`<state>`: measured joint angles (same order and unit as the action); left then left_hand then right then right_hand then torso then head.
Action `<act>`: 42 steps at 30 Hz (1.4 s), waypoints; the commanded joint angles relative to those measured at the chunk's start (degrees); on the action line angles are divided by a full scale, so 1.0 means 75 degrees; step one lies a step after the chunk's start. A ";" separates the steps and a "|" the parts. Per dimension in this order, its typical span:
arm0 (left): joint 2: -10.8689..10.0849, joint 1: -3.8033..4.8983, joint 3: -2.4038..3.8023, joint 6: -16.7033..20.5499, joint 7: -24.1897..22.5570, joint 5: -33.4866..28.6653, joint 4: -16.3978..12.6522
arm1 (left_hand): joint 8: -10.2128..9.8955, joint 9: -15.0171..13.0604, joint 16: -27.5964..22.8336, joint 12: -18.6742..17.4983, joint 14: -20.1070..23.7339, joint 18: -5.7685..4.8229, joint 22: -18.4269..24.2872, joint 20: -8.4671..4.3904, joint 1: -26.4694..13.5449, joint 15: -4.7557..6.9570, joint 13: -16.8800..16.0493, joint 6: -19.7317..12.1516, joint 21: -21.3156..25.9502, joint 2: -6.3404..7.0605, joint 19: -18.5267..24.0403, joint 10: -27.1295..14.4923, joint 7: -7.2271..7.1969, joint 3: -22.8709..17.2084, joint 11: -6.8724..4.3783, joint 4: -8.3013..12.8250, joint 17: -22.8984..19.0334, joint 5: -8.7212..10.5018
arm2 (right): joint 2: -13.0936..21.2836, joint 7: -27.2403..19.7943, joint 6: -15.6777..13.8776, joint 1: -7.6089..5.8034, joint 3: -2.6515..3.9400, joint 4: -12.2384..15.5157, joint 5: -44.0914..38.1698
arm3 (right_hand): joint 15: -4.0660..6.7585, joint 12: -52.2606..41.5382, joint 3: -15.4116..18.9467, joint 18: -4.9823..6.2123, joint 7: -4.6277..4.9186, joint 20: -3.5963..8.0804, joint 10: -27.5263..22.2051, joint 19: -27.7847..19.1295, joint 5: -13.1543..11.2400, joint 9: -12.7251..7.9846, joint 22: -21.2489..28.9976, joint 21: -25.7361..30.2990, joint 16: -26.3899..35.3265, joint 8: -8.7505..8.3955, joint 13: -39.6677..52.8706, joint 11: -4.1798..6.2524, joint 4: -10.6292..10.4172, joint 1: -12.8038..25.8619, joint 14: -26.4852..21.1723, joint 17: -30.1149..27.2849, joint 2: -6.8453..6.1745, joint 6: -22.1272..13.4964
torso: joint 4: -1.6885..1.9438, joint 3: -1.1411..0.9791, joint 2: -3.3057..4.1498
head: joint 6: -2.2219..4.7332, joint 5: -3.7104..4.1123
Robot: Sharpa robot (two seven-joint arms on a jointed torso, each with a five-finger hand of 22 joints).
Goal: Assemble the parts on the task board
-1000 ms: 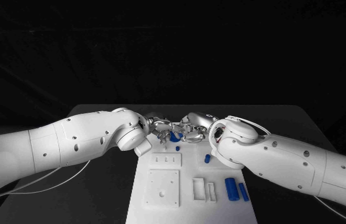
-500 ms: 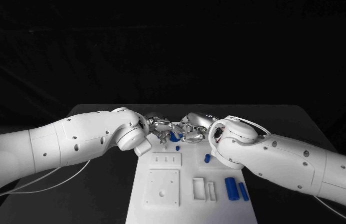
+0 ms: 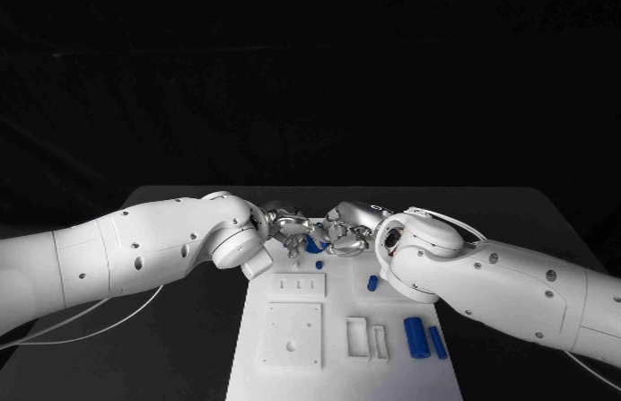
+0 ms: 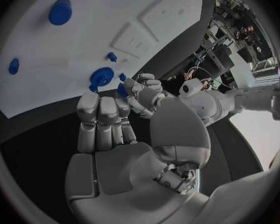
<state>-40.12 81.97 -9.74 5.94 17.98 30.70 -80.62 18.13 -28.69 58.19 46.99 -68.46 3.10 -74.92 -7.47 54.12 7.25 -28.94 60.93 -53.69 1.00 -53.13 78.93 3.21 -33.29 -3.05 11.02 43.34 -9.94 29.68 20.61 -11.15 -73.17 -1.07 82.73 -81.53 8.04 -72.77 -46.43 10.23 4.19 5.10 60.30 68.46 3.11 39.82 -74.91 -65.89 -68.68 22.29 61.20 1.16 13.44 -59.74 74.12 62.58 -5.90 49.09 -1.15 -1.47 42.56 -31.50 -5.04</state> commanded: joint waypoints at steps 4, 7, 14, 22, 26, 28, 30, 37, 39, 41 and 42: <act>0.0012 0.0008 -0.0002 -0.0061 -0.0003 0.0046 -0.0007 | -0.0033 -0.0034 0.0064 0.0031 0.0046 -0.0026 0.0016 -0.0686 0.0053 -0.0008 0.0032 -0.0024 -0.0057 -0.0069 0.0010 -0.0029 0.0044 -0.0285 0.0019 0.0046 -0.0042 -0.0262 | -0.0019 -0.0134 0.0083 -0.0005 0.0010 0.0032 -0.0042 | 0.0055 -0.0028 -0.0044 0.0636 -0.0051 0.0046 -0.0208 0.0004 -0.0039 0.0015 -0.0058 -0.0018 -0.0010 0.0041 -0.0008 0.0166 0.0013 0.0011 0.0014 -0.0013 -0.0062 0.1536 | -0.0003 0.0002 -0.0003 | 0.0006 -0.0011; -0.0001 0.0008 -0.0002 -0.0032 -0.0009 0.0046 -0.0010 | -0.0034 -0.0046 0.0074 0.0034 0.0048 -0.0029 0.0020 -0.0684 0.0012 -0.0011 0.0042 -0.0014 -0.0069 -0.0084 0.0012 -0.0032 0.0044 -0.0342 0.0020 0.0061 -0.0055 -0.0339 | -0.0015 -0.0141 0.0088 -0.0005 0.0009 0.0015 -0.0033 | 0.0055 -0.0028 -0.0046 0.0636 -0.0051 0.0046 -0.0208 0.0004 -0.0039 0.0017 -0.0057 -0.0018 -0.0010 0.0040 -0.0008 0.0166 0.0012 0.0012 0.0014 -0.0013 -0.0063 0.1537 | -0.0005 0.0002 -0.0004 | 0.0010 -0.0009; -0.0020 0.0008 -0.0003 0.0096 -0.0058 0.0046 0.0004 | 0.0016 -0.0133 0.0105 0.0050 0.0050 -0.0034 0.0032 -0.0679 -0.0165 -0.0018 0.0066 0.0082 -0.0103 -0.0251 0.0025 -0.0030 0.0016 -0.0448 -0.0006 0.0072 -0.0093 -0.0457 | -0.0004 -0.0189 0.0104 -0.0005 -0.0007 -0.0009 0.0089 | 0.0053 -0.0015 -0.0065 0.0636 -0.0048 0.0044 -0.0210 0.0005 -0.0039 0.0027 -0.0053 -0.0011 -0.0003 0.0026 -0.0016 0.0163 0.0005 0.0016 0.0010 -0.0016 -0.0091 0.1531 | 0.0002 0.0003 -0.0002 | 0.0029 -0.0005; -0.0030 0.0008 -0.0003 0.0218 -0.0106 0.0046 0.0004 | 0.0081 -0.0245 0.0148 0.0074 0.0023 -0.0019 0.0044 -0.0685 -0.0272 -0.0016 0.0087 0.0191 -0.0150 -0.0265 0.0014 -0.0002 -0.0030 -0.0539 -0.0050 0.0175 -0.0127 -0.0643 | -0.0009 -0.0287 -0.0055 -0.0005 -0.0032 -0.0089 0.0333 | 0.0020 0.0077 0.0003 0.0636 -0.0007 0.0025 -0.0236 0.0005 -0.0032 0.0027 -0.0037 0.0019 0.0030 -0.0089 -0.0079 0.0125 -0.0104 0.0135 -0.0008 -0.0033 -0.0248 0.1418 | -0.0002 0.0000 -0.0001 | 0.0030 -0.0015; -0.0043 0.0007 -0.0003 0.0267 -0.0122 0.0046 0.0016 | 0.0117 -0.0311 0.0167 0.0084 0.0004 -0.0011 0.0053 -0.0688 -0.0309 -0.0015 0.0099 0.0248 -0.0175 -0.0257 -0.0001 0.0019 -0.0055 -0.0575 -0.0074 0.0222 -0.0146 -0.0762 | -0.0007 -0.0325 -0.0129 -0.0005 -0.0051 -0.0122 0.0373 | -0.0028 0.0143 0.0396 0.0636 0.0052 0.0000 -0.0265 0.0008 -0.0026 -0.0065 -0.0039 0.0019 0.0046 -0.0283 -0.0128 0.0070 -0.0262 0.0444 -0.0022 -0.0039 -0.0563 0.1226 | -0.0005 -0.0002 0.0001 | 0.0032 -0.0022; -0.0050 0.0007 -0.0003 0.0261 -0.0117 0.0046 0.0015 | 0.0141 -0.0357 0.0178 0.0087 -0.0008 -0.0006 0.0061 -0.0688 -0.0326 -0.0015 0.0108 0.0284 -0.0187 -0.0244 -0.0007 0.0031 -0.0071 -0.0596 -0.0089 0.0254 -0.0159 -0.0877 | -0.0004 -0.0333 -0.0171 -0.0005 -0.0064 -0.0135 0.0379 | -0.0068 0.0164 0.0592 0.0636 0.0102 0.0008 -0.0282 -0.0009 -0.0022 -0.0133 -0.0037 0.0036 0.0058 -0.0403 -0.0146 0.0028 -0.0290 0.0498 -0.0033 -0.0043 -0.0660 0.1127 | -0.0003 -0.0002 0.0003 | 0.0034 -0.0022; -0.0051 0.0007 -0.0003 0.0256 -0.0115 0.0046 0.0010 | 0.0152 -0.0389 0.0185 0.0088 -0.0017 -0.0002 0.0066 -0.0689 -0.0336 -0.0015 0.0115 0.0300 -0.0198 -0.0234 -0.0013 0.0039 -0.0080 -0.0608 -0.0098 0.0280 -0.0168 -0.0924 | 0.0003 -0.0337 -0.0197 -0.0005 -0.0071 -0.0143 0.0380 | -0.0098 0.0176 0.0753 0.0636 0.0129 0.0018 -0.0298 -0.0026 -0.0019 -0.0182 -0.0032 0.0057 0.0067 -0.0479 -0.0159 -0.0006 -0.0323 0.0519 -0.0041 -0.0047 -0.0724 0.1096 | -0.0001 0.0000 -0.0001 | 0.0034 -0.0024; -0.0056 0.0006 -0.0003 0.0267 -0.0116 0.0060 0.0003 | 0.0173 -0.0457 0.0195 0.0087 -0.0027 0.0005 0.0079 -0.0689 -0.0339 -0.0014 0.0130 0.0328 -0.0216 -0.0214 -0.0020 0.0050 -0.0096 -0.0638 -0.0114 0.0335 -0.0189 -0.1012 | 0.0018 -0.0353 -0.0210 -0.0005 -0.0094 -0.0149 0.0385 | -0.0121 0.0202 0.0924 0.0636 0.0154 0.0035 -0.0330 -0.0049 -0.0012 -0.0245 -0.0024 0.0094 0.0084 -0.0569 -0.0186 -0.0024 -0.0383 0.0473 -0.0056 -0.0053 -0.0778 0.1099 | -0.0003 0.0000 0.0000 | 0.0031 -0.0023; -0.0056 0.0006 -0.0003 0.0280 -0.0122 0.0061 0.0002 | 0.0180 -0.0480 0.0200 0.0088 -0.0032 0.0007 0.0083 -0.0688 -0.0343 -0.0014 0.0135 0.0338 -0.0223 -0.0208 -0.0022 0.0056 -0.0101 -0.0644 -0.0119 0.0347 -0.0195 -0.1042 | 0.0019 -0.0364 -0.0194 -0.0005 -0.0108 -0.0159 0.0385 | -0.0122 0.0205 0.0938 0.0636 0.0155 0.0037 -0.0334 -0.0052 -0.0012 -0.0252 -0.0023 0.0098 0.0086 -0.0579 -0.0189 -0.0026 -0.0390 0.0462 -0.0058 -0.0053 -0.0781 0.1101 | -0.0005 0.0001 0.0000 | 0.0031 -0.0023; -0.0056 0.0006 -0.0003 0.0298 -0.0125 0.0062 0.0005 | 0.0184 -0.0497 0.0203 0.0088 -0.0036 0.0008 0.0087 -0.0688 -0.0347 -0.0014 0.0138 0.0345 -0.0228 -0.0205 -0.0024 0.0058 -0.0105 -0.0649 -0.0123 0.0355 -0.0200 -0.1066 | 0.0018 -0.0370 -0.0188 -0.0005 -0.0128 -0.0167 0.0385 | -0.0123 0.0208 0.0947 0.0636 0.0156 0.0039 -0.0336 -0.0054 -0.0011 -0.0257 -0.0022 0.0102 0.0088 -0.0586 -0.0192 -0.0026 -0.0393 0.0448 -0.0059 -0.0054 -0.0781 0.1105 | -0.0002 0.0001 -0.0001 | 0.0034 -0.0026; -0.0057 0.0006 -0.0003 0.0300 -0.0128 0.0062 0.0005 | 0.0187 -0.0506 0.0205 0.0089 -0.0037 0.0008 0.0088 -0.0688 -0.0349 -0.0014 0.0140 0.0349 -0.0230 -0.0204 -0.0026 0.0061 -0.0107 -0.0652 -0.0125 0.0358 -0.0202 -0.1080 | 0.0018 -0.0377 -0.0176 -0.0004 -0.0144 -0.0171 0.0388 | -0.0124 0.0208 0.0951 0.0636 0.0156 0.0040 -0.0337 -0.0055 -0.0011 -0.0260 -0.0022 0.0104 0.0089 -0.0589 -0.0194 -0.0027 -0.0394 0.0440 -0.0060 -0.0054 -0.0780 0.1107 | 0.0000 0.0001 -0.0002 | 0.0036 -0.0025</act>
<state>-40.50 81.88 -9.88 6.62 17.82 30.88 -80.67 17.83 -28.98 59.50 47.44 -68.51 3.10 -74.30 -7.47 51.68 7.06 -27.97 61.26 -55.06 -0.27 -53.13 79.28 4.23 -38.14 -3.55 13.29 41.87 -17.77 29.80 18.74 -13.16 -73.30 -1.92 81.41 -78.87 7.55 -71.43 -39.69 10.84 3.06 5.12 57.82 68.04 3.11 37.88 -74.91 -65.50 -68.39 18.24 59.79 1.14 10.51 -56.36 73.78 62.27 -11.40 55.31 -1.16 -1.46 42.56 -31.26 -5.23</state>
